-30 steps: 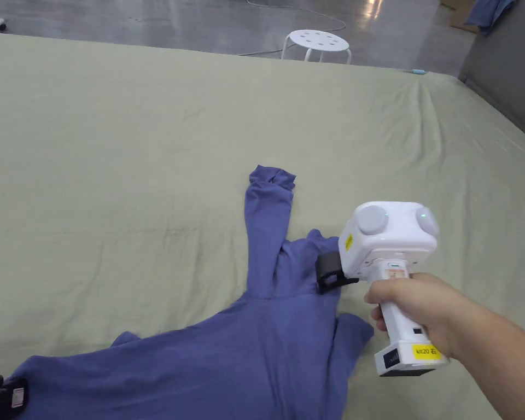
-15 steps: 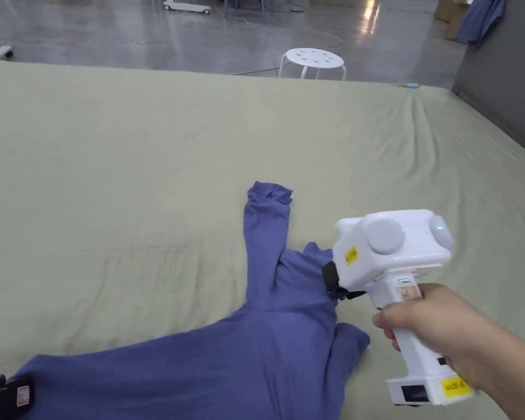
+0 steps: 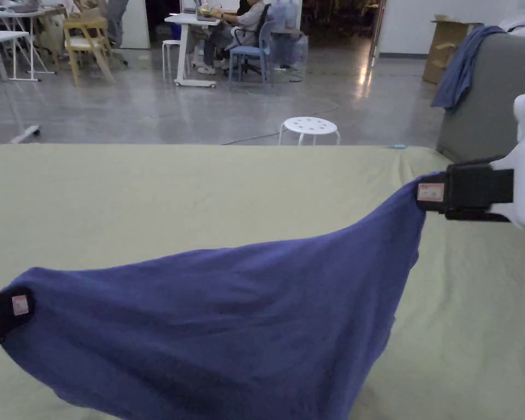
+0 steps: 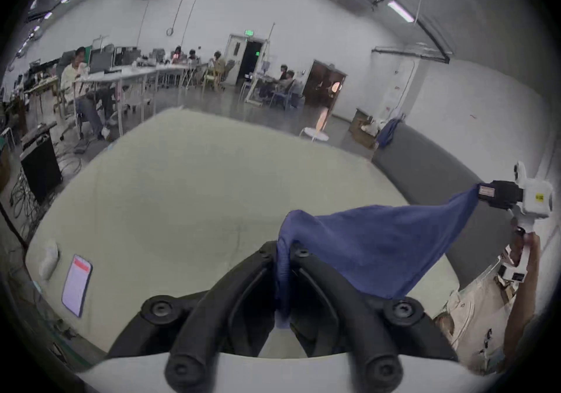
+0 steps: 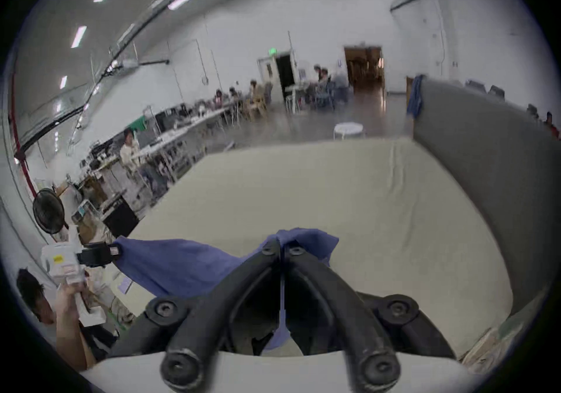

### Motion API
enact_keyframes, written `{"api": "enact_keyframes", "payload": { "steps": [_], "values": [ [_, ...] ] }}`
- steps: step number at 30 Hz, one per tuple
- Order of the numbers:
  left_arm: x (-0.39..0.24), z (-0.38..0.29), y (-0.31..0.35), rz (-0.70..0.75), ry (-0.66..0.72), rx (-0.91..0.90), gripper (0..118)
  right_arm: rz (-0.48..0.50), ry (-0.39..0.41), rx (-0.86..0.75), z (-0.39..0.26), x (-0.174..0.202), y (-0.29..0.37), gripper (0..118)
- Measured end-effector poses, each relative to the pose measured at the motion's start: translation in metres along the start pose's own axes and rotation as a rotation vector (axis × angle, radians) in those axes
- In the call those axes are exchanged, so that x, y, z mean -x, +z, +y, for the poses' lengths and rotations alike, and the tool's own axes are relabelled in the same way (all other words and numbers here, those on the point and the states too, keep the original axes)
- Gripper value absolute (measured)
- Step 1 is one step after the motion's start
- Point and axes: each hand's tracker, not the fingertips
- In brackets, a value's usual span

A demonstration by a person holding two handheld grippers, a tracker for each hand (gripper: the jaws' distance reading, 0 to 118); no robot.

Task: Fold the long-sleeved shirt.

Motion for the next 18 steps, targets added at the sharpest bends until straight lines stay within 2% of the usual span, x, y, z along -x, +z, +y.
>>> {"api": "enact_keyframes", "payload": {
  "steps": [3, 7, 8, 15, 18],
  "values": [
    [-0.021, 0.053, 0.002, -0.037, -0.042, -0.08, 3, -0.031, 0.047, -0.079, 0.042, 0.008, 0.024, 0],
    [-0.049, 0.134, -0.005, -0.084, -0.056, -0.165, 3, -0.126, 0.114, -0.159, 0.108, 0.017, 0.031, 0],
    [-0.054, 0.153, -0.009, -0.079, -0.065, -0.177, 3, -0.124, 0.13, -0.172, 0.124, 0.014, 0.025, 0],
    [-0.071, 0.28, -0.055, -0.091, -0.05, -0.229, 3, -0.3, 0.183, -0.262, 0.243, 0.019, -0.01, 0],
    [-0.082, 0.331, -0.075, -0.018, -0.116, -0.256, 3, -0.322, 0.174, -0.268, 0.301, 0.021, -0.033, 0]
  ]
}}
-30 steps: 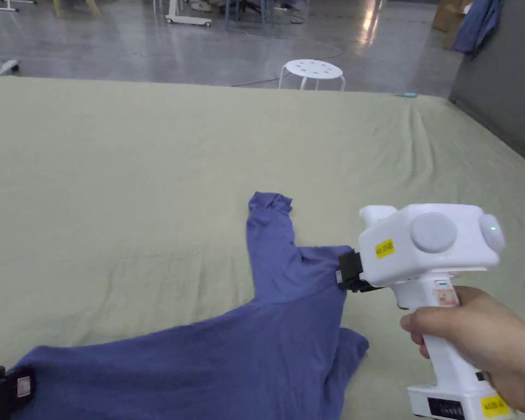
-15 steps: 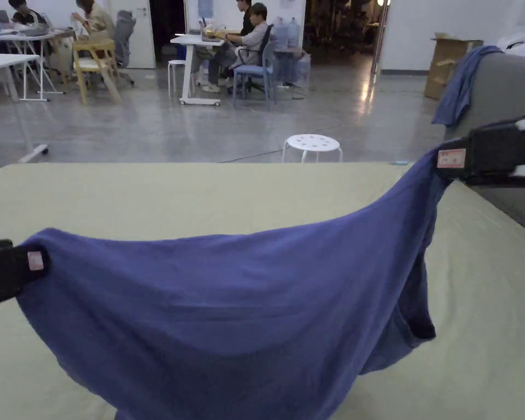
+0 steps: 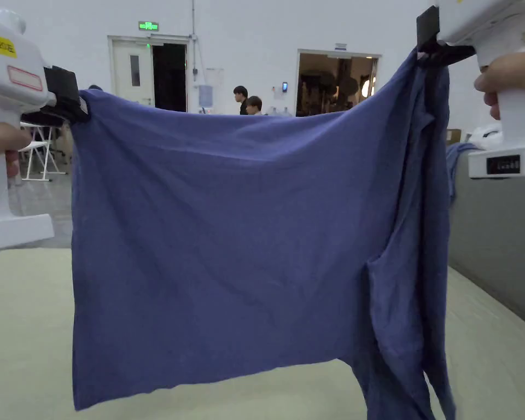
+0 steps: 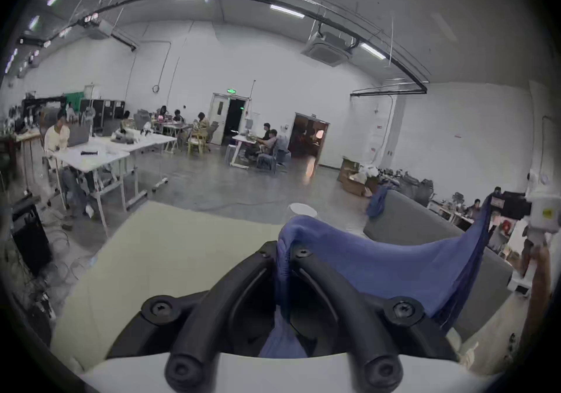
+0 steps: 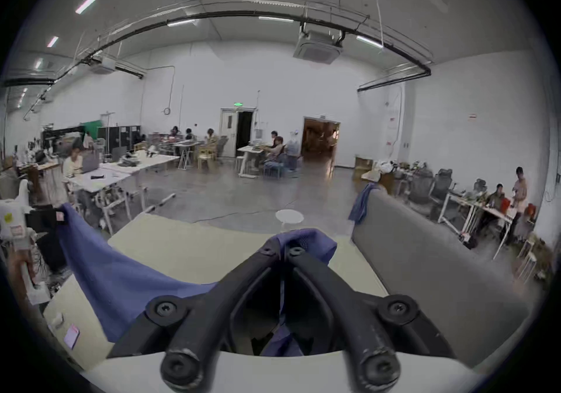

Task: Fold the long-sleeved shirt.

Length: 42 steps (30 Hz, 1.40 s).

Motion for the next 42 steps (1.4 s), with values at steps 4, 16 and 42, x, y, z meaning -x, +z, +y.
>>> {"api": "enact_keyframes", "payload": {
  "steps": [4, 16, 42],
  "values": [
    [-0.008, 0.05, -0.031, 0.008, 0.01, -0.034, 3, -0.054, 0.003, -0.033, 0.058, 0.004, -0.035, 0],
    [0.009, 0.097, -0.105, 0.042, 0.007, -0.134, 3, -0.173, 0.013, -0.098, 0.109, -0.003, -0.116, 0],
    [0.109, -0.36, -0.179, 0.118, -0.149, 0.656, 3, 0.141, -0.033, 0.728, -0.429, 0.032, -0.221, 0]
  ]
}}
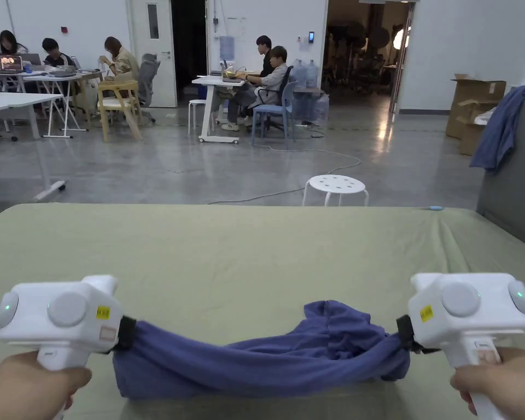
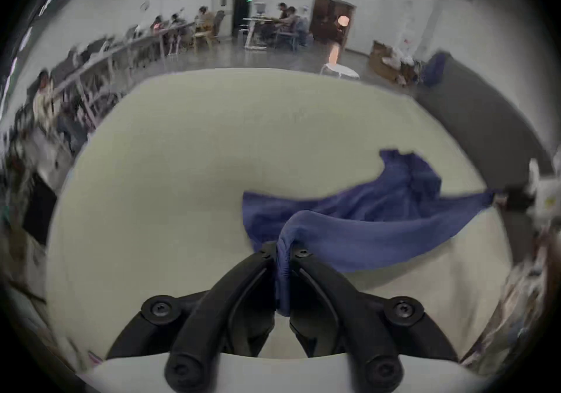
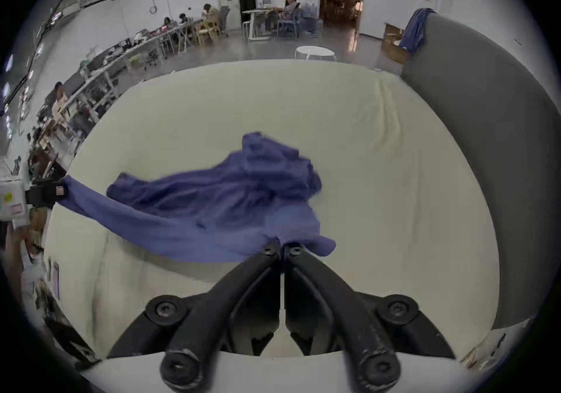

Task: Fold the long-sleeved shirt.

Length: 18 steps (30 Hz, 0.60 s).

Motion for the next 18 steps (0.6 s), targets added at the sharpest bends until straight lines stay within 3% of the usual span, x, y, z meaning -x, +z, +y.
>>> {"api": "enact_keyframes", "payload": {
  "steps": [1, 5, 8, 11, 18],
  "values": [
    [-0.002, -0.015, 0.011, -0.001, -0.033, 0.024, 3, 0.005, 0.004, -0.006, -0.013, -0.001, 0.011, 0],
    [0.012, -0.076, 0.048, -0.067, 0.052, 0.052, 3, 0.052, 0.008, -0.005, -0.08, 0.0, 0.064, 0],
    [0.005, -0.119, 0.087, -0.006, -0.068, 0.055, 3, 0.064, 0.048, -0.004, -0.137, 0.002, 0.101, 0],
    [0.005, -0.161, 0.12, -0.054, -0.033, 0.074, 3, 0.075, 0.048, 0.008, -0.192, 0.0, 0.128, 0],
    [-0.009, -0.253, 0.165, -0.093, -0.037, 0.111, 3, 0.091, 0.041, 0.106, -0.304, 0.005, 0.146, 0]
  ]
}}
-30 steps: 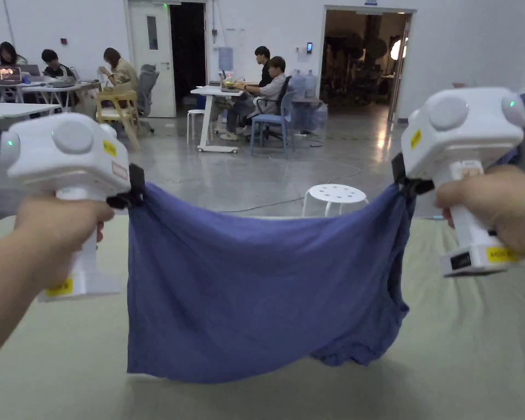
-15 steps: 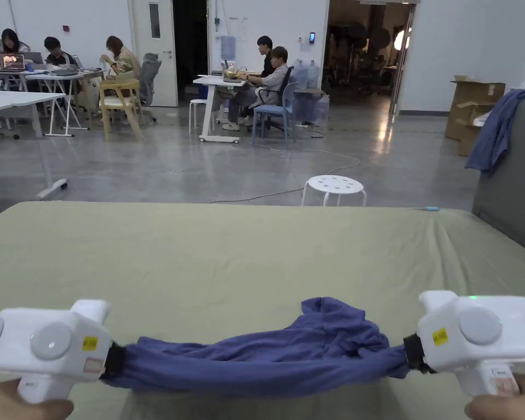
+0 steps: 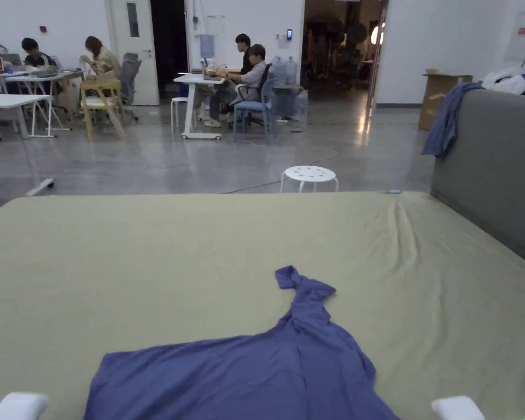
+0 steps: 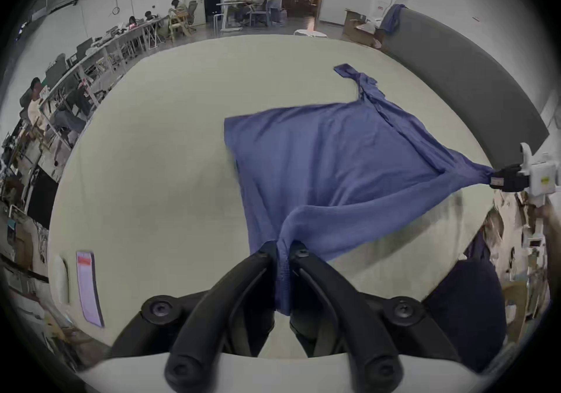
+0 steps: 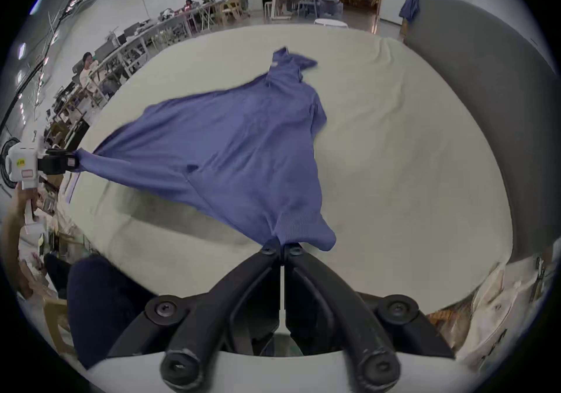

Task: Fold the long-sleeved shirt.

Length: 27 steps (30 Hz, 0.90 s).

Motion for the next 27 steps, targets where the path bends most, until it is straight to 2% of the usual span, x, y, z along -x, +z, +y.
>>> {"api": "enact_keyframes", "payload": {
  "steps": [6, 8, 15, 19, 21, 22, 23, 24, 25, 26, 27],
  "values": [
    [-0.004, -0.057, 0.005, -0.012, 0.024, 0.035, 3, 0.013, -0.025, 0.063, -0.056, 0.002, -0.007, 0],
    [-0.005, -0.072, 0.0, -0.017, 0.016, 0.051, 3, 0.007, -0.01, 0.087, -0.065, 0.005, -0.015, 0],
    [-0.006, -0.113, -0.053, -0.004, 0.123, 0.166, 3, -0.041, 0.023, 0.221, -0.075, 0.007, -0.063, 0],
    [-0.004, -0.118, -0.061, -0.004, 0.124, 0.144, 7, -0.049, 0.016, 0.257, -0.079, 0.005, -0.085, 0],
    [-0.002, -0.118, -0.06, -0.016, 0.108, 0.134, 19, -0.064, 0.064, 0.244, -0.081, 0.01, -0.086, 0],
    [0.0, -0.118, -0.058, -0.031, 0.115, 0.126, 39, -0.065, 0.077, 0.245, -0.082, 0.011, -0.082, 8],
    [0.001, -0.116, -0.052, -0.05, 0.134, 0.116, 39, -0.061, 0.083, 0.247, -0.08, 0.009, -0.08, 8],
    [-0.001, -0.112, -0.044, -0.046, 0.148, 0.111, 47, -0.065, 0.089, 0.249, -0.077, 0.006, -0.077, 12],
    [-0.003, -0.108, -0.032, 0.02, 0.141, 0.072, 67, -0.079, 0.086, 0.253, -0.071, 0.002, -0.068, 21],
    [-0.008, -0.105, -0.017, 0.081, 0.133, 0.031, 97, -0.103, 0.046, 0.251, -0.066, -0.002, -0.054, 49],
    [-0.012, -0.098, 0.003, 0.146, 0.122, -0.047, 116, -0.109, 0.008, 0.174, -0.061, -0.006, -0.032, 82]
  ]
}}
